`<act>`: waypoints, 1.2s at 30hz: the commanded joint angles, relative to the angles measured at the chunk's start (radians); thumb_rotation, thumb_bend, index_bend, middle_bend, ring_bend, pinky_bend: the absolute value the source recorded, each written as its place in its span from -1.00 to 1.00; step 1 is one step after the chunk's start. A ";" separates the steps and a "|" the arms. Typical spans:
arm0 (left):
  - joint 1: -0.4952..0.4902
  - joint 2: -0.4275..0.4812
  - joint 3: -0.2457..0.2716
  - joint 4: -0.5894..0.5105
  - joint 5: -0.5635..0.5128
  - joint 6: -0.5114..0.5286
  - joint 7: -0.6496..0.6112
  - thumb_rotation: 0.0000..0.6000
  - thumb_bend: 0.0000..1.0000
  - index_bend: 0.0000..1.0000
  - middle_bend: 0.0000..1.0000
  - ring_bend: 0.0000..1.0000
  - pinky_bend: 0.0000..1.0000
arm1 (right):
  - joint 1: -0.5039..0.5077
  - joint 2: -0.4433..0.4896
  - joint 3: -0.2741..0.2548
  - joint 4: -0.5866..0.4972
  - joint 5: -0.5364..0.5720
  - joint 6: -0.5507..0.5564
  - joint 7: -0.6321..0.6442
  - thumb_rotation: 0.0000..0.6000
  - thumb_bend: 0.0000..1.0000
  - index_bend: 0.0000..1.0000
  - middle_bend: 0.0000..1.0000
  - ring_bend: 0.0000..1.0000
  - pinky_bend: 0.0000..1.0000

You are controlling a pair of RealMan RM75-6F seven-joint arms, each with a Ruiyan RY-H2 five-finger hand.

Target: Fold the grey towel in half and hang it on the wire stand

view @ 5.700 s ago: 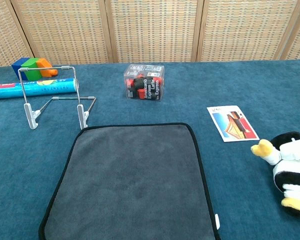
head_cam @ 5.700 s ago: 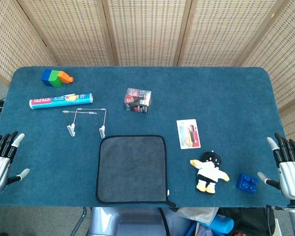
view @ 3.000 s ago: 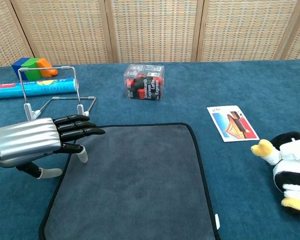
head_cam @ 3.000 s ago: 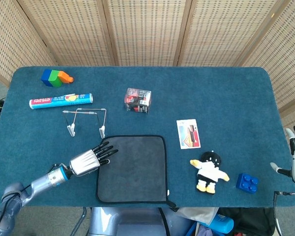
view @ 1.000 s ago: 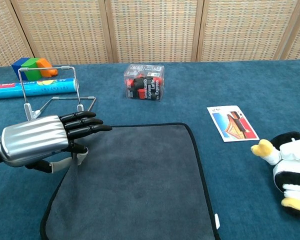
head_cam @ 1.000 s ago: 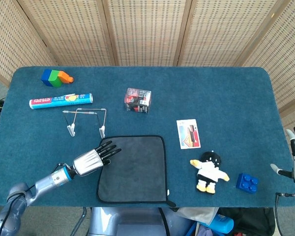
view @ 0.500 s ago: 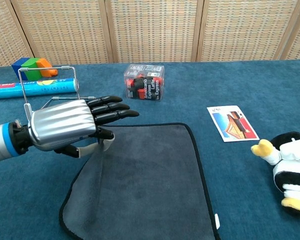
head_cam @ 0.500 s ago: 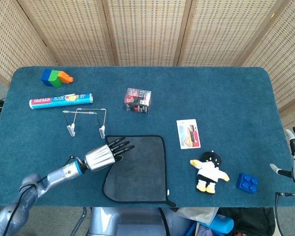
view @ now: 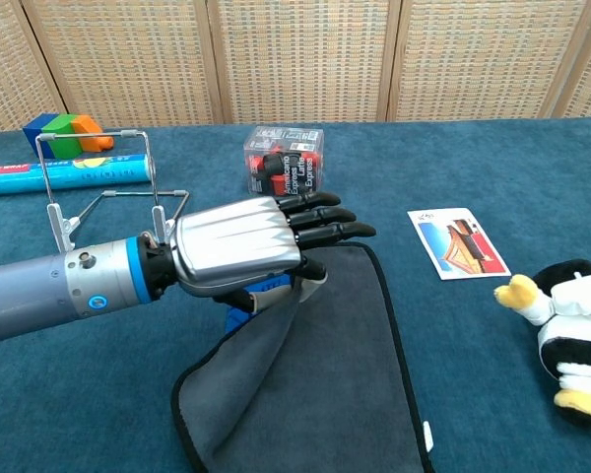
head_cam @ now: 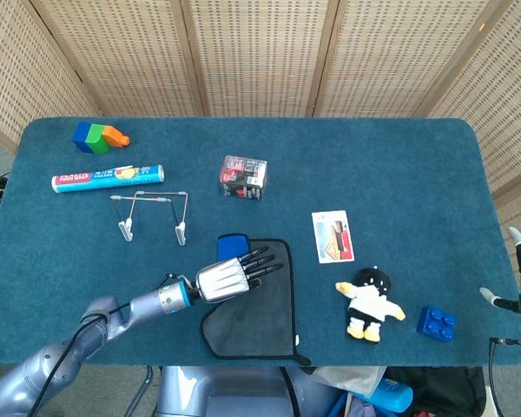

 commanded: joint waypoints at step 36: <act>-0.109 -0.121 -0.052 0.027 -0.058 -0.185 0.053 1.00 0.00 -1.00 -1.00 -1.00 -1.00 | -0.002 -0.011 -0.011 0.045 -0.057 0.032 0.056 1.00 -1.00 -1.00 -1.00 -1.00 -1.00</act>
